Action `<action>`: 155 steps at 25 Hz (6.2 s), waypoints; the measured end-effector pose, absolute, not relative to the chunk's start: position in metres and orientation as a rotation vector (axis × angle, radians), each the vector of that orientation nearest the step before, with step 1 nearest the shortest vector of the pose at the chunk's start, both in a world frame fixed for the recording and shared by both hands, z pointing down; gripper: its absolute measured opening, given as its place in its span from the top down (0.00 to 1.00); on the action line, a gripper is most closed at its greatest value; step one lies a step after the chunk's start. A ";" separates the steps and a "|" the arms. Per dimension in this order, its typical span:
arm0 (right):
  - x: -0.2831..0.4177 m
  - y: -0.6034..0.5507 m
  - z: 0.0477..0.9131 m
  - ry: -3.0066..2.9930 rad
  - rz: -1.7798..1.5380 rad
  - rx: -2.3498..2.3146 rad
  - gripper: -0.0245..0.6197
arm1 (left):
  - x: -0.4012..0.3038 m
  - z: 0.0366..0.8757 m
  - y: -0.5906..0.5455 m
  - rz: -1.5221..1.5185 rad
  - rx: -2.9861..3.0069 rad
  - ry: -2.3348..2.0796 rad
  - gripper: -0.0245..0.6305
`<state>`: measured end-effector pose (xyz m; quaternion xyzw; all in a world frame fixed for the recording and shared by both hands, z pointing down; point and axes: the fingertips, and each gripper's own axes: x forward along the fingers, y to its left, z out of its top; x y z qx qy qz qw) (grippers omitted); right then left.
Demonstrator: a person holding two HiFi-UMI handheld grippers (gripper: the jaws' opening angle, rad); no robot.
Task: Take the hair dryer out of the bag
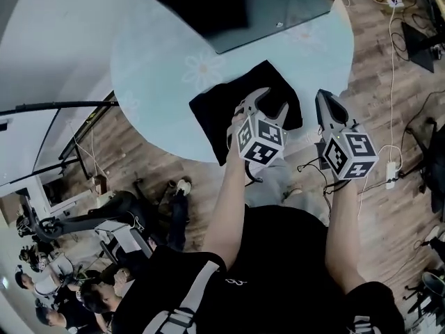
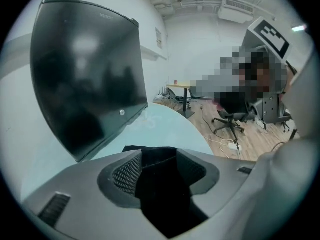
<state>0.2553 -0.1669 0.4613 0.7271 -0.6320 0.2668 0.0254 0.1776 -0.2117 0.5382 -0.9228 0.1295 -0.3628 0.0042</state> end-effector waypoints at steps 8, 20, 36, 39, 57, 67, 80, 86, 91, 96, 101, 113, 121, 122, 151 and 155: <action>0.271 -0.163 0.474 -1.878 0.857 2.288 0.95 | 0.191 0.574 -0.204 -1.397 -2.822 0.221 0.60; 0.268 -0.181 0.479 -1.894 0.873 2.259 0.95 | 0.189 0.584 -0.213 -1.391 -2.574 0.231 0.82; 0.245 -0.193 0.484 -1.954 0.852 2.173 0.95 | 0.159 0.550 -0.217 -1.283 -2.673 0.501 0.93; 0.242 -0.195 0.483 -1.963 0.843 2.149 0.95 | 0.148 0.545 -0.219 -1.269 -2.679 0.556 0.93; 0.224 -0.220 0.539 -1.927 1.051 1.872 0.80 | 0.082 0.546 -0.220 -1.306 -2.768 0.834 0.92; 0.221 -0.234 0.574 -1.872 1.150 1.717 0.80 | 0.029 0.531 -0.207 -1.277 -2.938 1.051 0.79; 0.214 -0.243 0.587 -1.844 1.153 1.659 0.85 | -0.051 0.582 -0.183 -1.497 -2.932 1.310 0.72; 0.217 -0.243 0.584 -1.806 1.081 1.691 0.85 | -0.061 0.609 -0.178 -1.595 -2.872 1.477 0.72; 0.216 -0.244 0.580 -1.798 1.096 1.696 0.88 | -0.065 0.611 -0.184 -1.599 -2.818 1.542 0.87; 0.214 -0.249 0.572 -1.823 1.089 1.713 0.89 | -0.086 0.609 -0.195 -1.536 -2.765 1.716 0.91; 0.224 -0.260 0.554 -1.845 1.062 1.744 0.90 | -0.102 0.596 -0.215 -1.457 -2.719 1.818 0.91; 0.270 -0.281 0.515 -1.848 0.980 1.843 0.90 | -0.130 0.574 -0.260 -1.350 -2.626 1.946 0.92; 0.285 -0.293 0.506 -1.895 0.990 1.828 0.90 | -0.137 0.563 -0.277 -1.325 -2.552 1.999 0.92; 0.288 -0.294 0.504 -1.900 0.981 1.823 0.90 | -0.137 0.562 -0.278 -1.321 -2.548 2.009 0.92; 0.348 -0.274 0.507 -1.860 1.027 1.899 0.91 | -0.062 0.590 -0.240 -1.547 -3.000 1.183 0.62; 0.355 -0.266 0.507 -1.867 1.045 1.918 0.91 | -0.091 0.601 -0.268 -1.647 -2.569 1.438 0.92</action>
